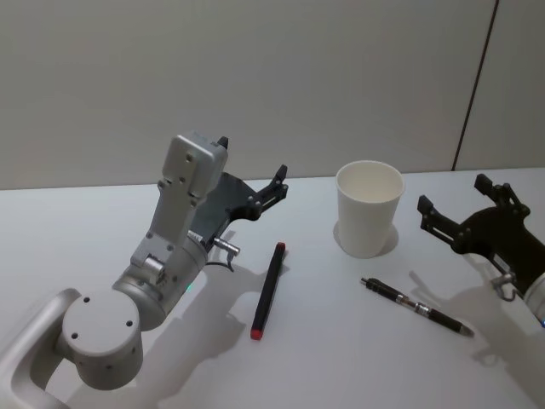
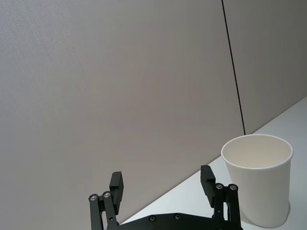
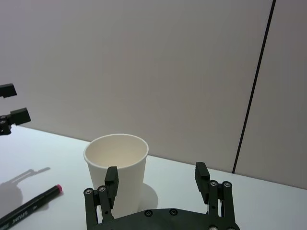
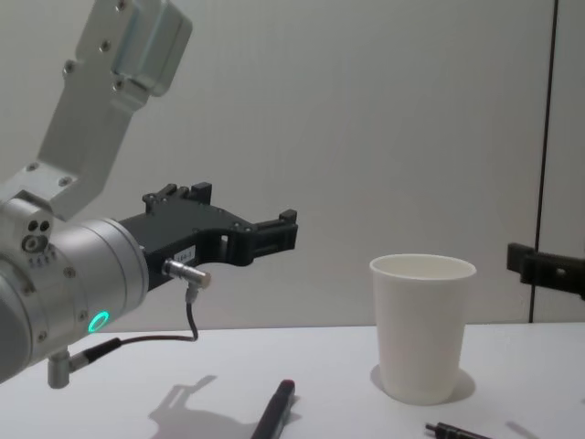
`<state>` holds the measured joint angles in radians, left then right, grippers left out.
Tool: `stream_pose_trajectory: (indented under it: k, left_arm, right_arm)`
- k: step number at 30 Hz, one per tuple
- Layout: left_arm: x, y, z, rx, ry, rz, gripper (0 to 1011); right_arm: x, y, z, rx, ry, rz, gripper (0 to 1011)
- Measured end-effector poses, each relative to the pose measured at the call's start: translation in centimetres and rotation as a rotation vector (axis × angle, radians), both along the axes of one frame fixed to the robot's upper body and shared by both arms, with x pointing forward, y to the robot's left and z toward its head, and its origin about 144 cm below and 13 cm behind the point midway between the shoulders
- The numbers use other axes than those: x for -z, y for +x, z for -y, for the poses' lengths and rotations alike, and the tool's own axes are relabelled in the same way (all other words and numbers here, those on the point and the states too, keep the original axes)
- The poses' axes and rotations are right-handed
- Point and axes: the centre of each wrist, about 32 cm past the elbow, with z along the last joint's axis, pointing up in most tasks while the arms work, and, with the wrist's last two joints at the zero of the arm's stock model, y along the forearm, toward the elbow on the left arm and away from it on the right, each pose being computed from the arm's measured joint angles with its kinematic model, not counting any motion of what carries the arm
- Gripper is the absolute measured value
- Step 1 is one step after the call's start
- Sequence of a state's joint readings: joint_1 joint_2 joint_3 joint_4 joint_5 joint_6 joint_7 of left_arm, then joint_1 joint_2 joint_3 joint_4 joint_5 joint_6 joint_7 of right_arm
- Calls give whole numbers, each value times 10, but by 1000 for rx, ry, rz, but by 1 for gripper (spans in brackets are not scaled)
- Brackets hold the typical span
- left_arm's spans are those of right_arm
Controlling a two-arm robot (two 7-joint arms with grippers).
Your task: Place the pen into the pen holder.
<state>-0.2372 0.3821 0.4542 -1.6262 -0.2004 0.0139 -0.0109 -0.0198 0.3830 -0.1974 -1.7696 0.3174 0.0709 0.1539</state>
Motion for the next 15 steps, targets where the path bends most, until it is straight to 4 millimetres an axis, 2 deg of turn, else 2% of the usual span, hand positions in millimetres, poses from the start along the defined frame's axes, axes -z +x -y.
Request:
stream_pose_trajectory:
  k: [15]
  left_arm:
    - [0,0,0,0,0,0,1001]
  right_arm:
    - [-6,-10,28,-91,-93,-65,1001]
